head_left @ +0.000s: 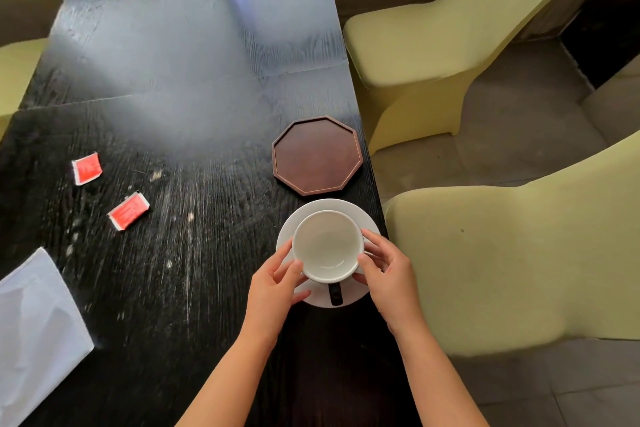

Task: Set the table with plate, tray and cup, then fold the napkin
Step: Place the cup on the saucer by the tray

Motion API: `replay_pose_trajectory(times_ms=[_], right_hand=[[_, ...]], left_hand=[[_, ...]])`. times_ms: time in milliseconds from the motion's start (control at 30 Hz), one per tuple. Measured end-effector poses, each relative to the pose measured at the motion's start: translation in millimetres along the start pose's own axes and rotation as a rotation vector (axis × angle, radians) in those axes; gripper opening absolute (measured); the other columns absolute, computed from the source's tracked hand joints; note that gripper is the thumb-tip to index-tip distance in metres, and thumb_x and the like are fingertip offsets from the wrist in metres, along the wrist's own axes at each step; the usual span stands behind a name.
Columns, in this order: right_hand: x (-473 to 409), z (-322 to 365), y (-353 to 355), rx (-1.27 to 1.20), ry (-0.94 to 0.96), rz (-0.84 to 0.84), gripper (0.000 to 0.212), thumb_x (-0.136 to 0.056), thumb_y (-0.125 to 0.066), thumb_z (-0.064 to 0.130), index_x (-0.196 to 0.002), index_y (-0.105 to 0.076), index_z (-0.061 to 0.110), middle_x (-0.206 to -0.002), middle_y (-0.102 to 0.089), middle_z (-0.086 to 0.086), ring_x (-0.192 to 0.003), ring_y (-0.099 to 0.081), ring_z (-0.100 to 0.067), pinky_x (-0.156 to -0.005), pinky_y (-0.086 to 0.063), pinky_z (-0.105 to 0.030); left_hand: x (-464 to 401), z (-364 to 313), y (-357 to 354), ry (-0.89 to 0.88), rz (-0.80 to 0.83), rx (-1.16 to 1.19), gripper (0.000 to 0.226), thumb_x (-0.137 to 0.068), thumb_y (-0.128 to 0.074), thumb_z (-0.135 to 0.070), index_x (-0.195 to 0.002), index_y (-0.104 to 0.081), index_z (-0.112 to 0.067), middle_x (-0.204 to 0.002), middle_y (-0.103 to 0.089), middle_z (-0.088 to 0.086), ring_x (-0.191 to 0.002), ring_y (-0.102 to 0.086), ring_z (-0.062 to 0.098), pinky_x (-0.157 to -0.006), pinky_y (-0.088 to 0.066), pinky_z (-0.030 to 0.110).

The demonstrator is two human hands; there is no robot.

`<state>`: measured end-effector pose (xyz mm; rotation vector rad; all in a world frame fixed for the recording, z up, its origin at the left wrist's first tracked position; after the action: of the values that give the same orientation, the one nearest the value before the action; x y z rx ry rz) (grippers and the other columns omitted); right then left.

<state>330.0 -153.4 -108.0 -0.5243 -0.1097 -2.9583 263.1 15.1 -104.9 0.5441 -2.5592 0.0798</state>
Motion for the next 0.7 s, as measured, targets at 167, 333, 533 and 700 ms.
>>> replay_pose_trajectory(times_ms=[167, 333, 533, 700], right_hand=[[-2.6, 1.1, 1.2, 0.003, -0.005, 0.022, 0.037, -0.088, -0.056, 0.003, -0.113, -0.062, 0.03, -0.111, -0.067, 0.004, -0.103, -0.064, -0.011, -0.077, -0.059, -0.032], [2.3, -1.0, 1.2, -0.025, -0.01, 0.013, 0.039, -0.087, -0.059, 0.006, -0.102, -0.062, 0.041, -0.109, -0.067, 0.004, -0.1, -0.065, -0.012, -0.075, -0.059, -0.031], [3.7, -3.2, 1.7, -0.037, -0.024, 0.014, 0.036, -0.087, -0.058, 0.006, -0.103, -0.062, 0.038, -0.109, -0.067, 0.003, -0.099, -0.066, -0.012, -0.073, -0.059, -0.029], [1.7, -1.9, 1.7, -0.002, -0.019, 0.035, 0.037, -0.088, -0.058, 0.007, -0.102, -0.061, 0.041, -0.11, -0.066, 0.003, -0.099, -0.065, -0.009, -0.073, -0.059, -0.028]], left_hand=[[0.1, 2.7, 0.1, -0.005, 0.01, 0.012, 0.038, -0.089, -0.06, -0.023, -0.102, -0.053, -0.058, -0.112, -0.069, -0.003, -0.1, -0.067, 0.01, -0.064, -0.056, 0.021], [-3.4, 1.6, 1.1, -0.007, 0.042, -0.001, 0.038, -0.091, -0.057, -0.02, -0.109, -0.051, -0.053, -0.111, -0.069, -0.002, -0.094, -0.068, 0.003, -0.063, -0.056, 0.02], [-4.8, -0.2, 1.3, -0.019, 0.045, -0.021, 0.038, -0.091, -0.057, -0.02, -0.106, -0.052, -0.055, -0.106, -0.069, -0.007, -0.091, -0.068, 0.002, -0.062, -0.056, 0.02], [-4.9, 1.5, 1.1, -0.028, 0.04, -0.022, 0.038, -0.091, -0.057, -0.021, -0.108, -0.05, -0.054, -0.106, -0.068, -0.008, -0.091, -0.068, 0.002, -0.062, -0.055, 0.02]])
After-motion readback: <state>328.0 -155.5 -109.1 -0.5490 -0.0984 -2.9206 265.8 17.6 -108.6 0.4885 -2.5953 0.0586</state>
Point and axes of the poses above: each hand's wrist, its own x-axis away from the middle knuckle, its own y-axis out of the back of the hand, z = x × y, the point moved 6 cm from there along -x, towards the middle knuckle
